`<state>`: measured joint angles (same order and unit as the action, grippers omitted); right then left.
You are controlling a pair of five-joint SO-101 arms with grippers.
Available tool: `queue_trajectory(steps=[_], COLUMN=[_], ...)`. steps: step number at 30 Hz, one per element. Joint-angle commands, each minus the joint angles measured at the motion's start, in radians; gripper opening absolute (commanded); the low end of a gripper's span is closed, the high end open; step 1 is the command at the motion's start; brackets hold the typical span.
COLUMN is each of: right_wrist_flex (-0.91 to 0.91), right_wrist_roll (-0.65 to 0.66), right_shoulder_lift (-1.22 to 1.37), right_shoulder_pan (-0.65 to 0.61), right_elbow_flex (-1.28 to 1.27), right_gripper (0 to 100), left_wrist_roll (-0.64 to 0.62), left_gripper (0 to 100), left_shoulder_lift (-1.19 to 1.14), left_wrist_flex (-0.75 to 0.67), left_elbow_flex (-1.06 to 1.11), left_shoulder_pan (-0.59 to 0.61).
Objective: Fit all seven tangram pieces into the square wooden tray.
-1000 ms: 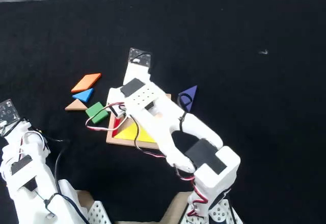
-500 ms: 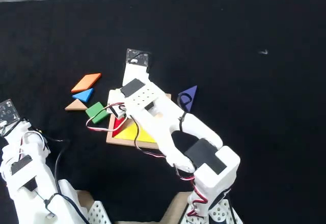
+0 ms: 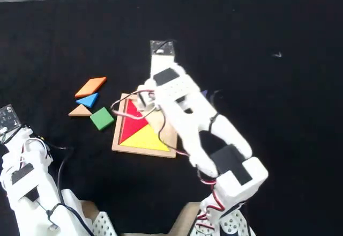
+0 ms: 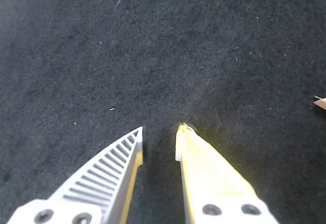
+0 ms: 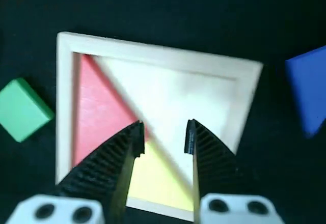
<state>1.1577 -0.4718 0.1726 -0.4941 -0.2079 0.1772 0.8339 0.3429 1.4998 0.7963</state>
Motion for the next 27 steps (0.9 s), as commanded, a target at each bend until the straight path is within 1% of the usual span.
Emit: queue_trajectory(steps=[1, 4, 6, 8, 16, 27], right_wrist_flex=[0.012, -0.031, -0.064, -0.068, 0.098, 0.104], right_wrist_roll=[0.138, 0.226, 0.255, 0.272, 0.279, 0.281], right_shoulder_lift=[-0.054, 0.013, 0.076, 0.140, 0.309, 0.251], right_shoulder_pan=[0.043, 0.043, 0.035, 0.021, -0.071, -0.180], right_elbow_flex=[0.004, -0.002, 0.008, 0.042, 0.216, 0.171], right_gripper=[13.3, 9.6, 4.7, 2.1, 2.2, 2.2], left_wrist_roll=[-0.008, -0.008, -0.008, -0.008, -0.008, -0.008], left_gripper=[12, 12, 12, 12, 12, 12], left_shoulder_lift=[0.017, 0.017, 0.017, 0.017, 0.017, 0.017], left_wrist_flex=[-0.015, -0.015, -0.015, -0.015, -0.015, -0.015], left_elbow_flex=[-0.008, -0.008, -0.008, -0.008, -0.007, -0.008], left_shoulder_pan=[-0.013, -0.013, -0.013, -0.012, -0.012, -0.012])
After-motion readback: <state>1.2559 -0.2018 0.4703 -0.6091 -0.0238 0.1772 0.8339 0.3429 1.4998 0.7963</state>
